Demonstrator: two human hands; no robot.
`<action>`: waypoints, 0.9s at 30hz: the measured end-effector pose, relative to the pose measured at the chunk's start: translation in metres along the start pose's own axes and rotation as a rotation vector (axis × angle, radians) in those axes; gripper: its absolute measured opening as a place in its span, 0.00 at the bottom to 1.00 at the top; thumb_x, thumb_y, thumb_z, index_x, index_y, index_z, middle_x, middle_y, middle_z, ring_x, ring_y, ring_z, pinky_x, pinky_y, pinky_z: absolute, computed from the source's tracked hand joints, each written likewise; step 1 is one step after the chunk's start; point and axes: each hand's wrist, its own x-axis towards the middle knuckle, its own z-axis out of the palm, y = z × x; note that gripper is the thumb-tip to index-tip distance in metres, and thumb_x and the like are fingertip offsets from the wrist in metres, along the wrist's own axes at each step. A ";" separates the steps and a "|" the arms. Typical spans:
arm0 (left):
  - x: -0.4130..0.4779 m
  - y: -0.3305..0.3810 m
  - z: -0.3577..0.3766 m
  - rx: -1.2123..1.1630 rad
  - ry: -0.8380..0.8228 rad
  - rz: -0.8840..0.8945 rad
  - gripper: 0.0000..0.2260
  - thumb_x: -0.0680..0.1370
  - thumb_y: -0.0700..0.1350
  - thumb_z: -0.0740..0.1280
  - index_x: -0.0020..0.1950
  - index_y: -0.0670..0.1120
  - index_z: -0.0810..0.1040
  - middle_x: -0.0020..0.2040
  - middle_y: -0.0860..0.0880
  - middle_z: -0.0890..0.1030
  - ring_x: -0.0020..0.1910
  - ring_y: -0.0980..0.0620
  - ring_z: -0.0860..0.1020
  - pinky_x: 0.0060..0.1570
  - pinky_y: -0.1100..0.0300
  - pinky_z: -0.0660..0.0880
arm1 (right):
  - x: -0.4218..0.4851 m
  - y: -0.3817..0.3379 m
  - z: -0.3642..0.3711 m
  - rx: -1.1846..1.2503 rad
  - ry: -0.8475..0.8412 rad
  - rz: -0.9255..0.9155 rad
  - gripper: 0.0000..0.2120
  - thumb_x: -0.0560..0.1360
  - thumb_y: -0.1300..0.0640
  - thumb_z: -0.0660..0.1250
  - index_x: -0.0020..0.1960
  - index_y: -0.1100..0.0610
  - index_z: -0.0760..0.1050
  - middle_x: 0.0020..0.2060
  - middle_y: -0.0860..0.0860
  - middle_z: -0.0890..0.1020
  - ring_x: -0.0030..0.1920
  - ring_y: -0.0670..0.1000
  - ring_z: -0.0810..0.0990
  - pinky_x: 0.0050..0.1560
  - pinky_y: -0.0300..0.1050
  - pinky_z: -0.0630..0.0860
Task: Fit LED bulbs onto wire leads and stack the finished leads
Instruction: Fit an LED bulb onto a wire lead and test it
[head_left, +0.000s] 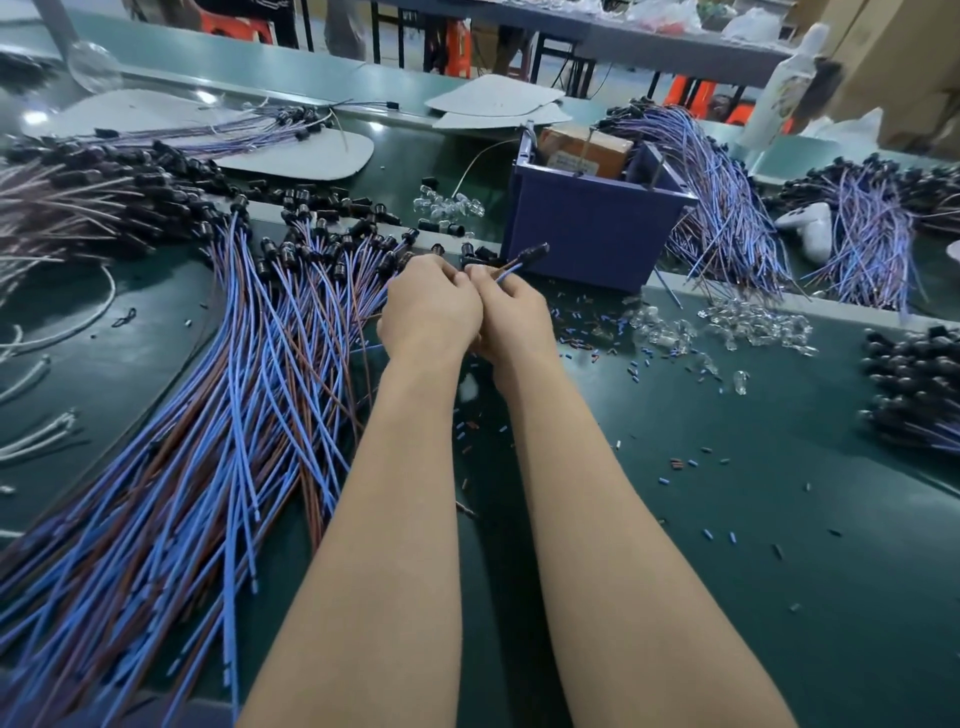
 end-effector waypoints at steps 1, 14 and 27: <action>-0.001 0.000 0.000 0.012 -0.016 -0.001 0.08 0.80 0.46 0.59 0.52 0.47 0.77 0.46 0.48 0.78 0.47 0.47 0.74 0.61 0.49 0.70 | 0.001 0.000 -0.001 -0.139 0.049 -0.081 0.09 0.79 0.54 0.63 0.44 0.58 0.78 0.33 0.51 0.77 0.33 0.49 0.73 0.37 0.46 0.73; -0.028 0.048 0.004 -0.067 -0.307 0.359 0.14 0.81 0.48 0.58 0.48 0.43 0.81 0.45 0.46 0.83 0.51 0.46 0.79 0.50 0.57 0.75 | -0.020 -0.061 -0.093 0.584 0.311 -0.340 0.12 0.81 0.57 0.59 0.41 0.60 0.73 0.30 0.51 0.74 0.25 0.43 0.74 0.28 0.35 0.76; -0.069 0.080 0.098 -0.268 -0.389 0.569 0.06 0.79 0.42 0.63 0.50 0.43 0.80 0.40 0.48 0.80 0.42 0.49 0.79 0.44 0.59 0.73 | -0.026 -0.026 -0.180 -0.013 0.391 -0.492 0.07 0.78 0.60 0.64 0.41 0.55 0.76 0.31 0.49 0.76 0.31 0.43 0.72 0.35 0.37 0.72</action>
